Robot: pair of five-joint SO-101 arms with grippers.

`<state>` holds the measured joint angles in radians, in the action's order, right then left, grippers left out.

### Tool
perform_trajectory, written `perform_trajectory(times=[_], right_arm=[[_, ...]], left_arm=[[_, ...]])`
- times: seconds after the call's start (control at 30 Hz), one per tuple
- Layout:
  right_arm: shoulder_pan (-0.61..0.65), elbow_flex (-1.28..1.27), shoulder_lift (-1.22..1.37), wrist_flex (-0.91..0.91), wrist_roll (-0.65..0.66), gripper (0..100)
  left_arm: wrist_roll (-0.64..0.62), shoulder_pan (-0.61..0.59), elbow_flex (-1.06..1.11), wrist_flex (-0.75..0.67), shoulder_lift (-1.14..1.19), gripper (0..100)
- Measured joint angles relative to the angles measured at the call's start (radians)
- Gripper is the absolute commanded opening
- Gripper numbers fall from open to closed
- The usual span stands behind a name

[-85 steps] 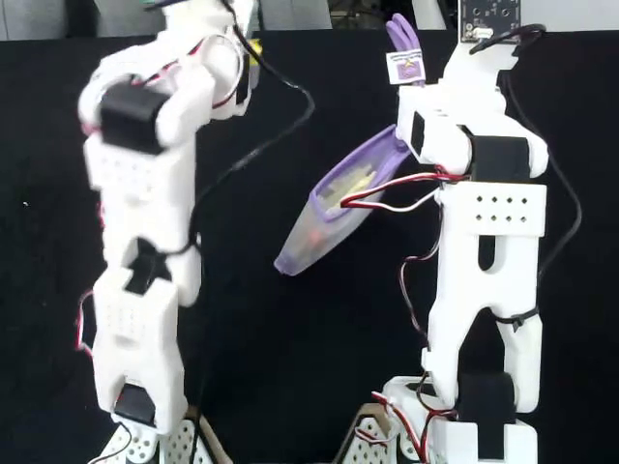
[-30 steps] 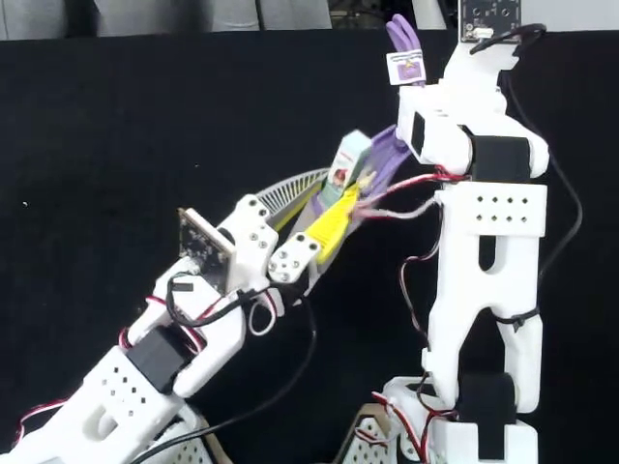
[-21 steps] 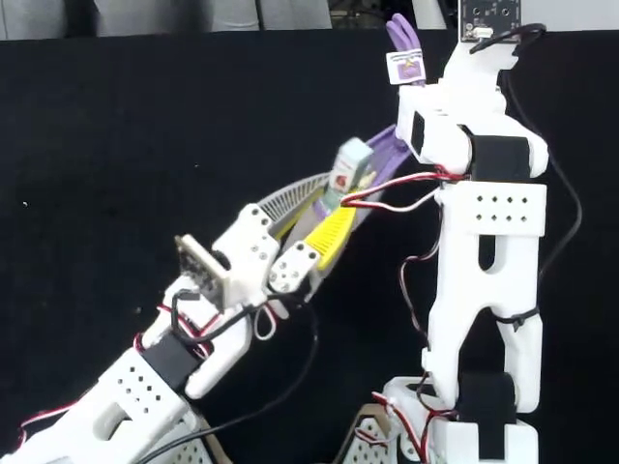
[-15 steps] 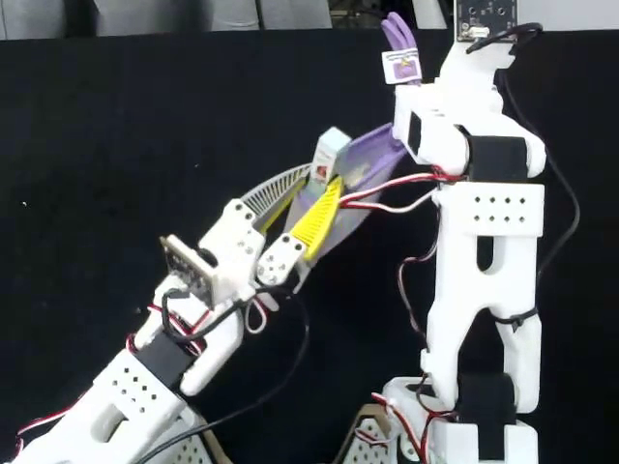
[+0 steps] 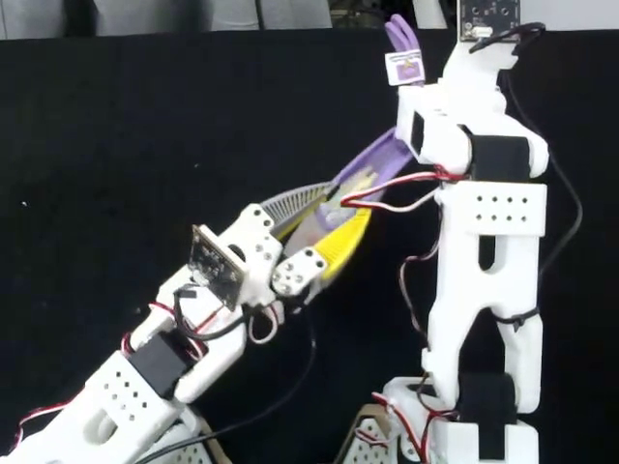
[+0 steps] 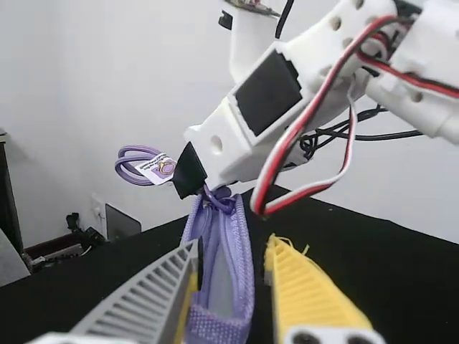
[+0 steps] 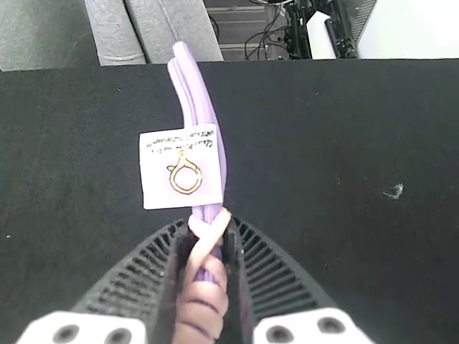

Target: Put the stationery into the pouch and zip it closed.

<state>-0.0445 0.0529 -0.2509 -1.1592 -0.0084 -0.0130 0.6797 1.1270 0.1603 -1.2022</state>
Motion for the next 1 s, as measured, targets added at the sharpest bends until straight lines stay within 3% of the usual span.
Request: perform_trajectory(times=[0.13, 0.33, 0.67, 1.0], right_arm=[[0.005, 0.0, 0.0, 0.0, 0.0, 1.1], [0.006, 0.0, 0.0, 0.025, 0.0, 1.1], [0.026, -0.002, 0.012, 0.023, 0.003, 1.1], [0.023, 0.002, 0.012, 0.003, 0.002, 1.1]], left_arm=[[0.008, -0.06, -0.002, 0.002, -0.003, 16], [-0.006, -0.264, -0.028, 0.034, -0.005, 16], [-0.324, -0.644, -0.029, 0.144, -0.002, 16], [-0.347, -0.672, -0.044, 0.311, -0.075, 16]])
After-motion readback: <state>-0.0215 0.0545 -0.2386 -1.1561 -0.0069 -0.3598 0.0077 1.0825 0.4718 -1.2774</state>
